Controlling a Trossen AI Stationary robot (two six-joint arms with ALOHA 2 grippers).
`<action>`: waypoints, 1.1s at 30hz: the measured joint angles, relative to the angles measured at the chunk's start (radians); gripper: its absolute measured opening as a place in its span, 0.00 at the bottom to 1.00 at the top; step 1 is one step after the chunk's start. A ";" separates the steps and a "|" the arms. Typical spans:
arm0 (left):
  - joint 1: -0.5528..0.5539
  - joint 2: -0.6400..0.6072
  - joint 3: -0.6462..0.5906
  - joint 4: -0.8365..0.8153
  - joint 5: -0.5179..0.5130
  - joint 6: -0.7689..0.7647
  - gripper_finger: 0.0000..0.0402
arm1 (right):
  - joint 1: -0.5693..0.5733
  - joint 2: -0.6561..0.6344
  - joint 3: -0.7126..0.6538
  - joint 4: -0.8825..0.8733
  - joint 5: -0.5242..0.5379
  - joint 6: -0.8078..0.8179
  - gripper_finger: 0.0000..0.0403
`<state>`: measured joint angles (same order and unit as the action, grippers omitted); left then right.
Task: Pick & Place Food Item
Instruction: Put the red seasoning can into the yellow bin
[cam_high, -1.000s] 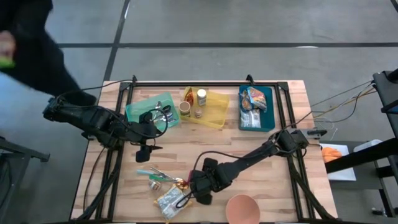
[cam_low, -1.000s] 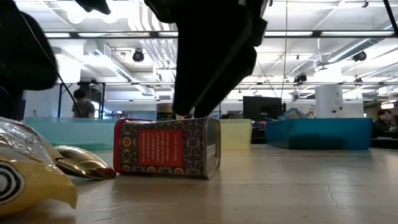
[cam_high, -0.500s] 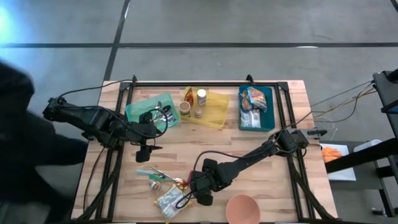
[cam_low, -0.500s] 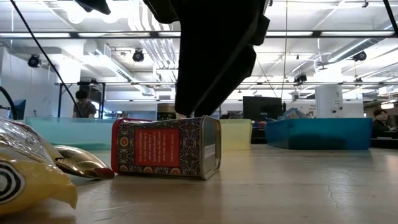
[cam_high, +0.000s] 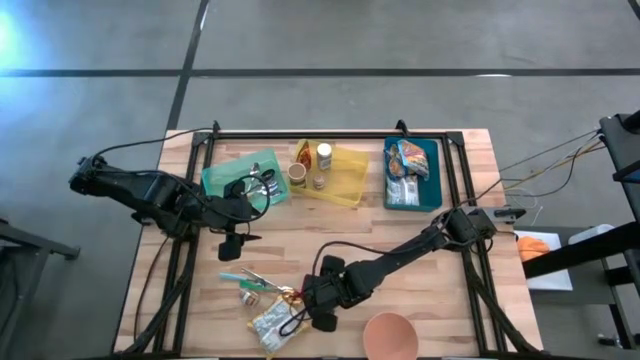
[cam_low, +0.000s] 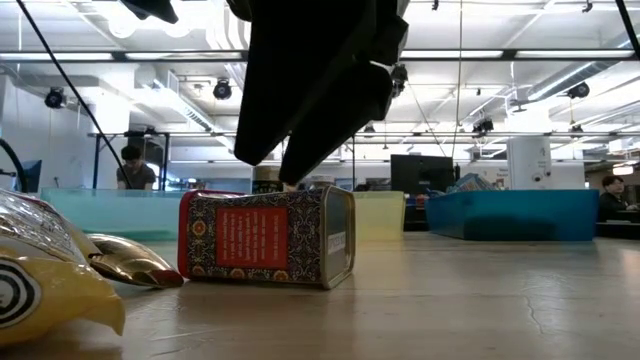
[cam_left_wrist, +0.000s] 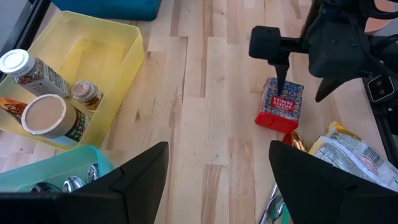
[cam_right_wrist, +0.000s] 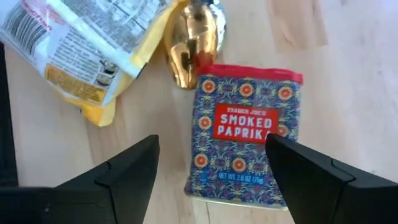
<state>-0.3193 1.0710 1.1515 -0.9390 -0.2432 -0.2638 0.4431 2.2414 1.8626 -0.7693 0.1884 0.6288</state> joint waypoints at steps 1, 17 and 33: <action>0.000 0.000 0.000 0.000 0.000 0.000 0.70 | 0.000 0.000 0.000 0.002 0.011 0.009 0.72; 0.000 0.000 0.000 0.000 0.000 0.000 0.70 | 0.000 -0.001 -0.002 -0.002 0.077 0.111 0.72; 0.000 0.000 0.000 0.000 0.000 -0.007 0.70 | 0.005 -0.002 -0.018 -0.008 0.076 0.110 0.97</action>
<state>-0.3191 1.0710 1.1515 -0.9394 -0.2432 -0.2710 0.4477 2.2398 1.8450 -0.7770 0.2642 0.7389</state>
